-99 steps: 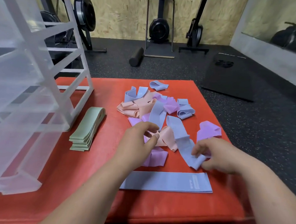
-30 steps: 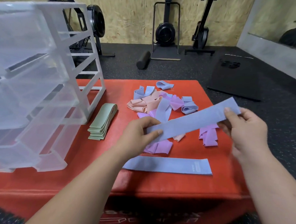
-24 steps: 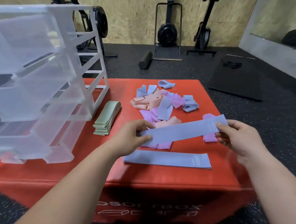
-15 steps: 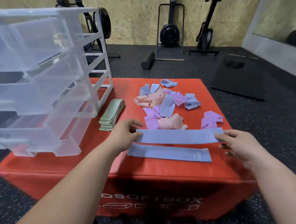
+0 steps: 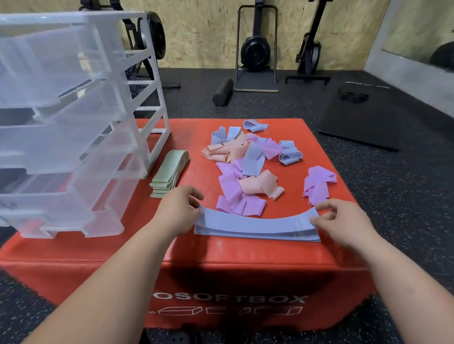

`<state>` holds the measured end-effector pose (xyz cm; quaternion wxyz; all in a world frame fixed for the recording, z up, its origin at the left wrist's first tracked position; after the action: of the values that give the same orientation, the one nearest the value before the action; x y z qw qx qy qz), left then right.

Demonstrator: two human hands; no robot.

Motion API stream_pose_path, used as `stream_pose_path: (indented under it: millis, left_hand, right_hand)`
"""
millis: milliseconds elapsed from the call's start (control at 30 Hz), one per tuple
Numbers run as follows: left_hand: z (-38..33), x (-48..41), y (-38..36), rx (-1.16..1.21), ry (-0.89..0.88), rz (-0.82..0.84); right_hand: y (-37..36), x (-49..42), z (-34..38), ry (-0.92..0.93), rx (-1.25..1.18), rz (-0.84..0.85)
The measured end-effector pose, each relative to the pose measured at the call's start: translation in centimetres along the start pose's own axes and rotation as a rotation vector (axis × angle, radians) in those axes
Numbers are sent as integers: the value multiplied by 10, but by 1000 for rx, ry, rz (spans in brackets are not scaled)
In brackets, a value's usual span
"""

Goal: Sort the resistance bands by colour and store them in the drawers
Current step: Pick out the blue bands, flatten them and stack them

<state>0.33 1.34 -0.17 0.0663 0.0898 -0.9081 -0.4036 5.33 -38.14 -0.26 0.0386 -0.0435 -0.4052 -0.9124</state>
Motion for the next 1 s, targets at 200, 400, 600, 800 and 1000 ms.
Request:
stream_pose_path:
  millis: [200,400,600,800,1000]
  left_hand:
    - [-1,-1,-5,-109,-68,20]
    - [4,-4,-10,-192,-119,65]
    - [-6,4,-17,-290,-300,260]
    - [-7,7,-22,-331,-351,269]
    - [-6,9,-22,-328,-387,262]
  right_hand:
    - [-10,-1,2,39,226,24]
    - [-12,-7,-2,34,377,98]
    - [-2,-3,1,185,351,246]
    - [-9,2,4,235,387,298]
    - [-11,1,6,251,388,325]
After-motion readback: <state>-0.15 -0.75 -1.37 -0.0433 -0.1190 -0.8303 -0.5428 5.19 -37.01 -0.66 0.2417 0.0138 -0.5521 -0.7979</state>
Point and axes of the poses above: each hand's wrist, its own x-axis away from the middle knuckle, its own y-axis out of the back of the hand, z = x × y, the point moved 7 cm from there along -x, towards the middle knuckle, and after that the axes turned 5 degrees about z, right-handed, at the moved point
